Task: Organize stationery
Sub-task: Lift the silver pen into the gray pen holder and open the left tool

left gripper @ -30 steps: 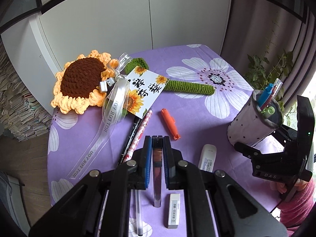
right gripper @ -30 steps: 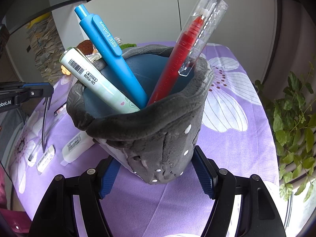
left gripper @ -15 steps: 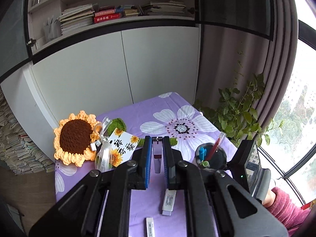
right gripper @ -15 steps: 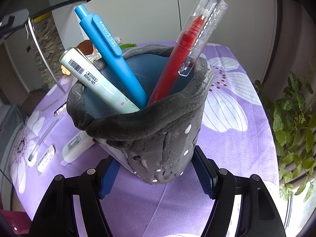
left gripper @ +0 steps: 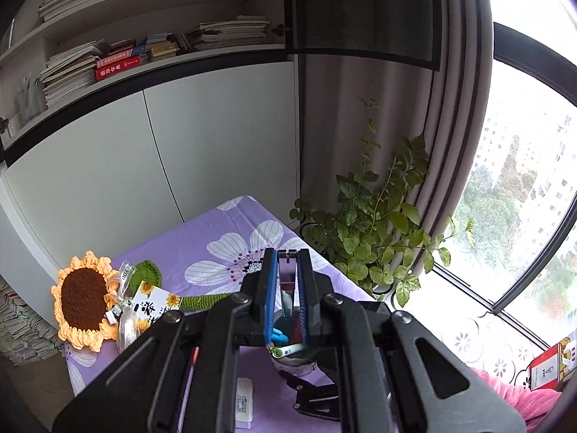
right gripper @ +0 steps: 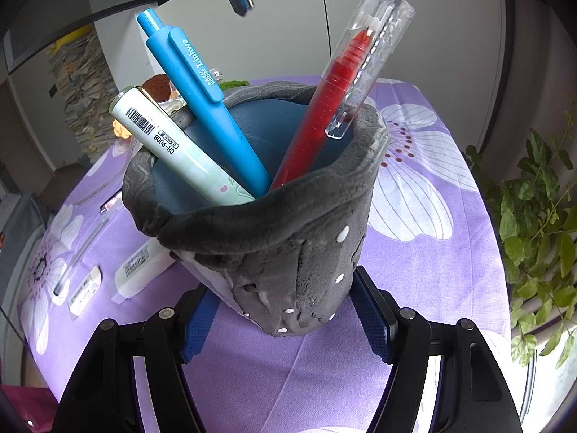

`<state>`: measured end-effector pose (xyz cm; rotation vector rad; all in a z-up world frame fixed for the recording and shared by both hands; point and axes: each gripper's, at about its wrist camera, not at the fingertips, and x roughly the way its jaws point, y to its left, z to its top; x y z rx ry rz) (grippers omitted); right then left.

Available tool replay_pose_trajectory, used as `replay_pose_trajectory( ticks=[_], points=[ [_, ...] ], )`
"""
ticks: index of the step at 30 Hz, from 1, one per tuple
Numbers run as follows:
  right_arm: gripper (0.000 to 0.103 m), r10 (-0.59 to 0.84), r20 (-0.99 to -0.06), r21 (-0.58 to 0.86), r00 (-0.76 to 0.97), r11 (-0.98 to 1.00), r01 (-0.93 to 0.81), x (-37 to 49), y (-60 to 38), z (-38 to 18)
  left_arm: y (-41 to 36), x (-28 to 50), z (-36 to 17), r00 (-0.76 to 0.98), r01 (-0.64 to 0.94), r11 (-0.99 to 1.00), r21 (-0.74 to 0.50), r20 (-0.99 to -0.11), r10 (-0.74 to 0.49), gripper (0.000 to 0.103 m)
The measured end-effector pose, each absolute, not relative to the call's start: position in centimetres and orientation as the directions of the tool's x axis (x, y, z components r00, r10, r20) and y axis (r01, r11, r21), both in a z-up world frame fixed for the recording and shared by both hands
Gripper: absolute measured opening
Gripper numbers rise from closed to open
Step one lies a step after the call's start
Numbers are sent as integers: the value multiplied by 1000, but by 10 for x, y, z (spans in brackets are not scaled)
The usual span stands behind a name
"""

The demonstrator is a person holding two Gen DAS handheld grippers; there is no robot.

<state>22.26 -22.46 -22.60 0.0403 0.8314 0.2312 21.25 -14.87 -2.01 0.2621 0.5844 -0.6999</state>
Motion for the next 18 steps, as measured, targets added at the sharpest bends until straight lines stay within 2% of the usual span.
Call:
replay_pose_trajectory(
  ticks=[7,18],
  points=[
    [72,220,-727,128,650,974,-187,224,-224,-226,-161,222,-53,582,672,738,55,-656,-481,9],
    [72,220,-727,128,650,974,-187,223,-224,-226,-161,250,-89,495,664,747,-15,-741,-454,10]
  ],
)
